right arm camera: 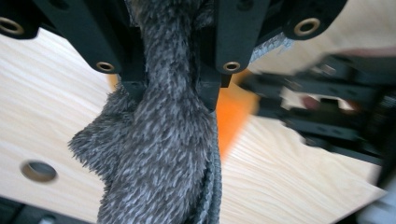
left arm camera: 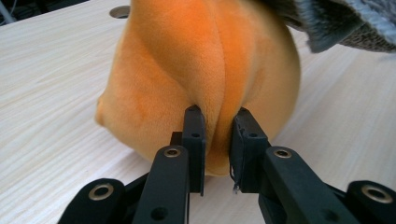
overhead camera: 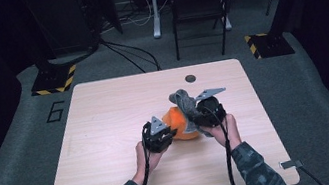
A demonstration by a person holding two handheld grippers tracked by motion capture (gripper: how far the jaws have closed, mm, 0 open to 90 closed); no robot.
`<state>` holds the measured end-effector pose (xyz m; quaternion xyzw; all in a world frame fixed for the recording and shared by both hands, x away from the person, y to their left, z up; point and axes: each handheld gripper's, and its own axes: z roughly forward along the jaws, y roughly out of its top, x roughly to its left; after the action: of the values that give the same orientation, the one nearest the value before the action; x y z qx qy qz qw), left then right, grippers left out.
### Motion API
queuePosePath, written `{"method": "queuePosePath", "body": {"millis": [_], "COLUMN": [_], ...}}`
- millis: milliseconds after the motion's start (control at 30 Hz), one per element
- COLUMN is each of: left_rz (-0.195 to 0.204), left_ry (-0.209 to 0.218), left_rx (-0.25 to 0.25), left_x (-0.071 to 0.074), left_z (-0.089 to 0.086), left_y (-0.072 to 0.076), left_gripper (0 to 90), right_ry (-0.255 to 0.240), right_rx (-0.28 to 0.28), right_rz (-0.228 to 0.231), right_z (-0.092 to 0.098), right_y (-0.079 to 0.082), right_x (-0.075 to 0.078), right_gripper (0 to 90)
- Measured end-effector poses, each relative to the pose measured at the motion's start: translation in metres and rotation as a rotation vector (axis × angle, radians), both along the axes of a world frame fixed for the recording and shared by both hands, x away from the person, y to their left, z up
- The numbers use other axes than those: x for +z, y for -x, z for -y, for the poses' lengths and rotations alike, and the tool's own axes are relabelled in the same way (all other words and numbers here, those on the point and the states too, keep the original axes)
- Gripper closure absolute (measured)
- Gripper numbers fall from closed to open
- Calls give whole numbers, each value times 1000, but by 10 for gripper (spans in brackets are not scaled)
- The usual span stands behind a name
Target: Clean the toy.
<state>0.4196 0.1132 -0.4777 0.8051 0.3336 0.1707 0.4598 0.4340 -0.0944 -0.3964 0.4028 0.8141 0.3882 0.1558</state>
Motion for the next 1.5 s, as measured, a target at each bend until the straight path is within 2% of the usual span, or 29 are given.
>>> {"method": "queuePosePath", "body": {"millis": [100,200,300,400,467,533,800,967,1000,1167,1333,1433,1500], "left_rz": [10,13,7,10,7,3,-3,-2,-2,-5,-12,-17,-16], "left_ry": [-9,-15,-13,-16,-14,-8,1,0,-1,5,20,24,32], "left_rx": [-8,-8,-6,-10,-9,-8,-8,-12,-14,-19,-10,-14,-10], "left_x": [0,-1,-4,-4,-5,-6,-7,-8,-8,-8,-9,-9,-10], "left_z": [4,4,3,3,2,1,0,0,0,-1,-4,-6,-6], "left_y": [3,2,0,-1,-1,-2,-4,-5,-5,-5,-7,-8,-8], "left_gripper": [780,779,779,778,777,775,770,766,765,761,758,757,757], "right_ry": [4,15,28,52,53,79,79,84,71,97,140,133,121], "right_rx": [10,4,-6,-11,-31,-46,-96,-131,-142,-176,-183,-187,-190], "right_rz": [14,22,23,29,17,20,-45,-101,-120,-180,-271,-273,-242], "right_z": [-13,-18,-18,-16,-15,-12,13,29,31,41,47,49,52], "right_y": [6,3,0,-2,-2,-4,-17,-26,-27,-35,-43,-44,-42], "right_x": [1,-8,-15,-16,-17,-18,-31,-44,-47,-64,-91,-90,-82], "right_gripper": [722,721,722,722,723,722,721,721,721,721,715,716,721]}}
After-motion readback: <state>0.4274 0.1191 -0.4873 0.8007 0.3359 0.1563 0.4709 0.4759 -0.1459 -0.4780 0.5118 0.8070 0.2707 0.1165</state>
